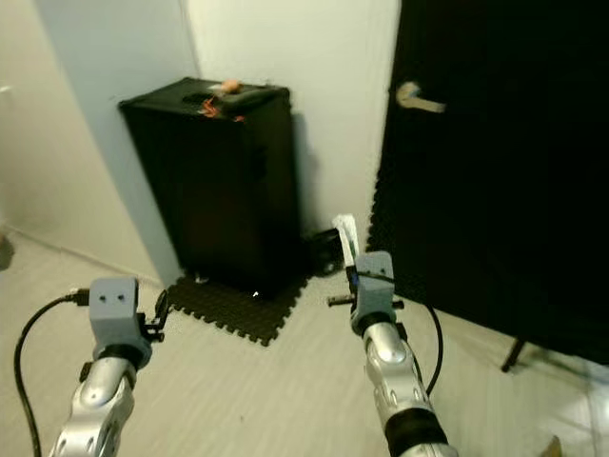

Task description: Clean up the room

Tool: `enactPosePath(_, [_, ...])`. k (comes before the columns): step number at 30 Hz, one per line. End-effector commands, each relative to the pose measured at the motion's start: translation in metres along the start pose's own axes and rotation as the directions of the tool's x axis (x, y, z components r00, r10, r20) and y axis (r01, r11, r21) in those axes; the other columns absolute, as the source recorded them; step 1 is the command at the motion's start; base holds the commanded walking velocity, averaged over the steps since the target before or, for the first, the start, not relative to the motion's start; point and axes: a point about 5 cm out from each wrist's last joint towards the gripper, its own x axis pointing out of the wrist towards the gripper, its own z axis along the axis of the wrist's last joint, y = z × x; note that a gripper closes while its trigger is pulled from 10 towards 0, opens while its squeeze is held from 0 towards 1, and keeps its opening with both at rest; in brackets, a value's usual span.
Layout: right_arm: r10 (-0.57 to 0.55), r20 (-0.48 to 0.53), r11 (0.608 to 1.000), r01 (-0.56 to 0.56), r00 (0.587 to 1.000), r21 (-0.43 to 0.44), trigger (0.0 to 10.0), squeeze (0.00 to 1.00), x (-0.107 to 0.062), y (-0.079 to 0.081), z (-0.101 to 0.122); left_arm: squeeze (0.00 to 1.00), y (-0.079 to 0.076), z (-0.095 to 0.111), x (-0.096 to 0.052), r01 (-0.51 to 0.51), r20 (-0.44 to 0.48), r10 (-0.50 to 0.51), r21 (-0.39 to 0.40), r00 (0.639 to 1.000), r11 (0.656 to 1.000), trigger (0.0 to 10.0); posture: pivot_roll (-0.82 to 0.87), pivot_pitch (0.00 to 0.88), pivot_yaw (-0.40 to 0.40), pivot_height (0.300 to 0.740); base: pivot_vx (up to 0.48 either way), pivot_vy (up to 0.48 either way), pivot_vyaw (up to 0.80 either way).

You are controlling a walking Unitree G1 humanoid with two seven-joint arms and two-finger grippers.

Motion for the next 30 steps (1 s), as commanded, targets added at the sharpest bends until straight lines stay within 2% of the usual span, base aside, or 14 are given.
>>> enactPosePath(1, [0.008,0.012,1.0,-0.008,1.0,0.005,10.0,0.0,-0.0042,0.0026,-0.0016,0.0,0.0013,0.0012,-0.0032,-0.002,0.011,0.002,-0.007,1.0,1.0,10.0,-0.03,0.0,0.025,0.731,0.0,0.0,-0.8])
enactPosePath(9, [-0.025,0.002,1.0,0.025,1.0,0.01,10.0,0.0,-0.0112,-0.0003,-0.0069,0.0,0.0022,0.0004,-0.0051,-0.005,0.007,0.005,-0.012,1.0,1.0,10.0,-0.03,0.0,0.025,0.731,0.0,0.0,-0.8])
enactPosePath(30, [-0.047,-0.026,0.999,0.046,0.999,-0.023,10.0,0.0,-0.008,-0.0059,-0.0053,0.0,-0.0045,-0.0027,-0.0025,0.011,-0.019,-0.011,-0.002,1.0,1.0,10.0,-0.04,0.0,0.01,0.731,0.0,0.0,-0.8])
